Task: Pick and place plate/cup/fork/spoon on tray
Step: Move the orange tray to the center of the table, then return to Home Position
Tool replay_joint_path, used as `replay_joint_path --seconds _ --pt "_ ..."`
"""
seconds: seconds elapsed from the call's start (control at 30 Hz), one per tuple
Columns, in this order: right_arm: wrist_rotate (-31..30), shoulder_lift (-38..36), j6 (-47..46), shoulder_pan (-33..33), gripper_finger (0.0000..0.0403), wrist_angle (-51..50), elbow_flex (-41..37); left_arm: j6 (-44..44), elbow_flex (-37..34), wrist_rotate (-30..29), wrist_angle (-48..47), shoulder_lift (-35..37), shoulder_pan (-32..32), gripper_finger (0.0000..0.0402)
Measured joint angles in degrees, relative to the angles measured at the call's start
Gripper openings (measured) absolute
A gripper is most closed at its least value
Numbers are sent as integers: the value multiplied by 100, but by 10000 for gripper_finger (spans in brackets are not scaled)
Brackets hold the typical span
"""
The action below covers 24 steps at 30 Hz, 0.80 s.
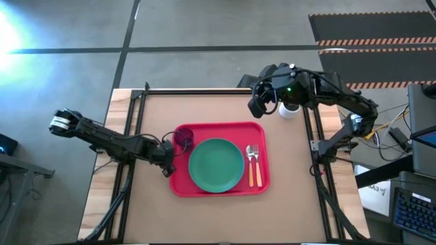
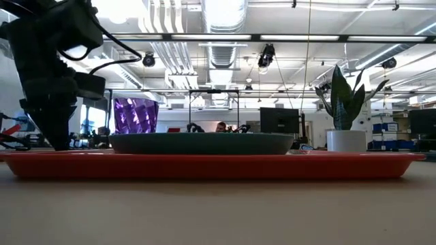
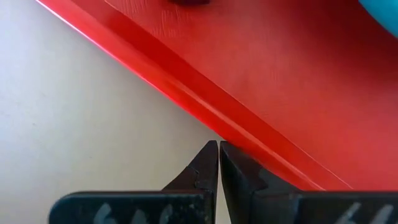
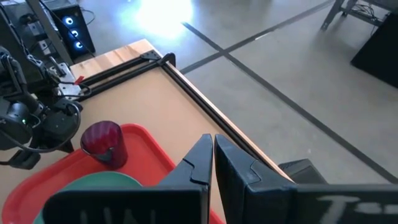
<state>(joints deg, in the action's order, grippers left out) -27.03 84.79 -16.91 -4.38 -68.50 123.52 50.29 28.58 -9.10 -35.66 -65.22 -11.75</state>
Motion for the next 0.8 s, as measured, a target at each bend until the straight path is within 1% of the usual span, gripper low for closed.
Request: replay_joint_path --seconds 0.13,0.2,0.27,0.37,0.47,0.53,0.6,0.7,0.8 --pt "0 0 86 2 8 38 0 -102 138 -37 -139 141 0 0" --pt "0 0 239 15 8 93 0 -292 365 -79 -127 328 -2 0" --pt "6 0 567 45 8 295 -2 -571 675 -316 -158 569 -30 0" --pt "241 0 1063 79 8 780 -3 -1003 1318 -1081 -583 1001 -135 0" --pt "891 -7 1393 76 8 1094 -9 -1481 2044 -1996 -1112 1447 -373 0" --pt "1220 -38 1539 76 8 1104 -76 -1881 2461 -2474 -1175 1733 -602 0" --pt "1355 -128 1506 80 8 1089 -249 -2333 2780 -2854 -1162 2010 -872 0" --pt "1385 -377 1362 85 8 1098 -793 -2816 2993 -3327 -1131 2387 -1249 0" --pt "1403 -847 1180 177 8 1537 -1701 -2971 2959 -3531 -1133 2677 -1511 0"
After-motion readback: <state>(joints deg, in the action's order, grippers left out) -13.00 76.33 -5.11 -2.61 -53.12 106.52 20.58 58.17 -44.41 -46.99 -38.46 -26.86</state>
